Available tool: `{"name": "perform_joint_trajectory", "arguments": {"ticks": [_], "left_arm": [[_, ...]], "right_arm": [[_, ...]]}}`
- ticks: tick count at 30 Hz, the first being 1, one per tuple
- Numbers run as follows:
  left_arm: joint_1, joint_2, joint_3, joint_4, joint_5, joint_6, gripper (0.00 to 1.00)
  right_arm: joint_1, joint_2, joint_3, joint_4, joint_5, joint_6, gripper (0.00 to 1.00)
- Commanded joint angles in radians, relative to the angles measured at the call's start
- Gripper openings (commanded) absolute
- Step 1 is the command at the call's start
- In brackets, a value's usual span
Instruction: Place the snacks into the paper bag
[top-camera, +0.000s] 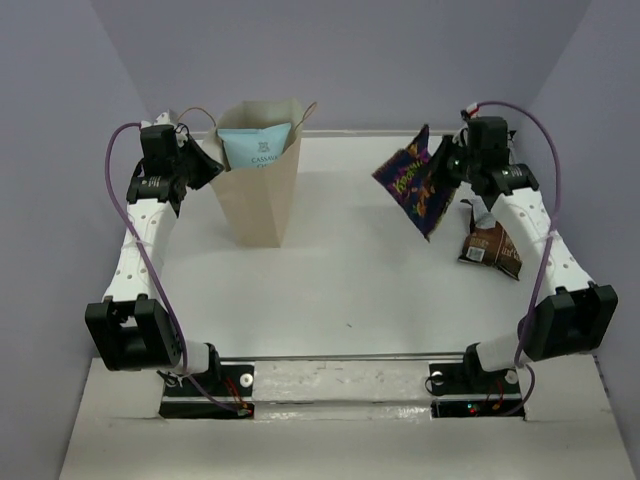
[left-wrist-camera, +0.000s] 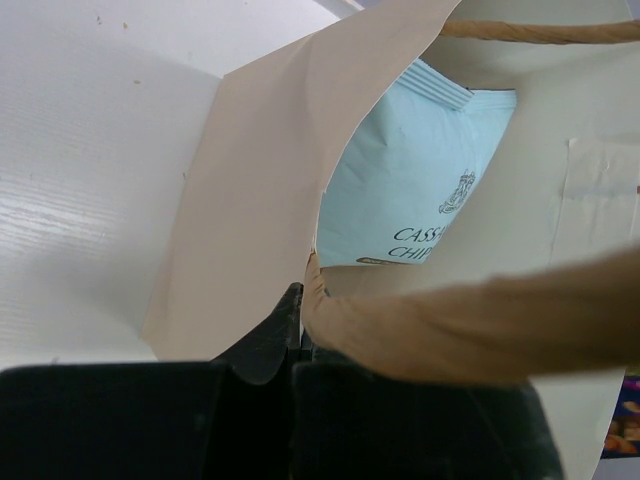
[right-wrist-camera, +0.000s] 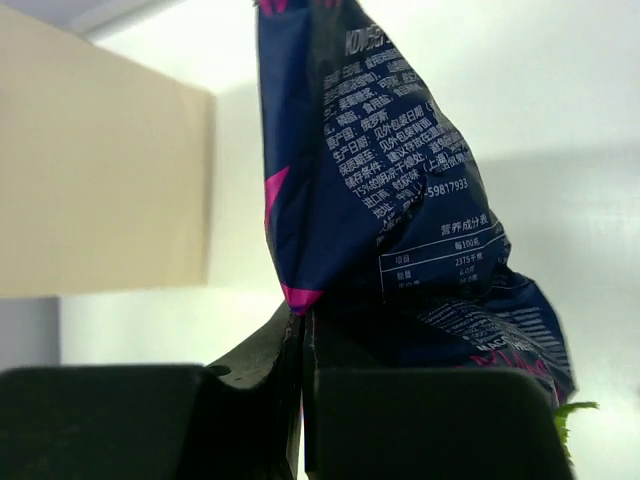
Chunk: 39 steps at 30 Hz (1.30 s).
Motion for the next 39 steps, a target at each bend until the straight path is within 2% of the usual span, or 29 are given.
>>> {"name": "perform_joint_trajectory", "arguments": {"ticks": [1,5,7,10,11,12,15,19,25,28,32,39], "left_arm": [[0.000,-0.017,0.054,0.068,0.013,0.007,0.00],[0.000,-0.027,0.039,0.074,0.008,0.007,0.00],[-0.001,-0.031,0.035,0.075,0.005,0.010,0.00],[0.000,-0.033,0.031,0.074,-0.004,0.015,0.00],[0.000,-0.034,0.031,0.072,-0.007,0.015,0.00],[0.000,-0.033,0.031,0.074,-0.009,0.015,0.00],[0.000,-0.031,0.036,0.075,-0.018,0.015,0.00],[0.000,-0.027,0.036,0.079,-0.019,0.016,0.00],[0.000,-0.010,0.041,0.085,-0.018,0.013,0.00],[0.000,0.001,0.045,0.086,-0.016,0.002,0.00],[0.002,0.018,0.050,0.088,-0.018,-0.008,0.00],[0.005,0.035,0.058,0.091,-0.026,-0.015,0.00]], "right_arm": [[0.080,-0.013,0.321,0.242,0.011,0.057,0.01],[0.189,0.127,0.612,0.361,0.105,0.041,0.01],[0.226,0.199,0.774,0.474,0.131,0.054,0.01],[0.310,0.383,0.951,0.632,0.156,0.083,0.01],[0.336,0.432,1.061,0.668,0.179,0.083,0.01],[0.387,0.523,1.109,0.732,0.203,0.086,0.01],[0.473,0.654,1.203,0.893,0.295,0.092,0.01],[0.548,0.743,1.204,1.019,0.399,0.017,0.01],[0.605,0.779,1.166,0.954,0.358,-0.001,0.01],[0.643,0.727,1.071,0.915,0.344,-0.079,0.01],[0.656,0.618,0.866,0.918,0.367,-0.133,0.01],[0.665,0.501,0.694,0.872,0.326,-0.211,0.01]]}}
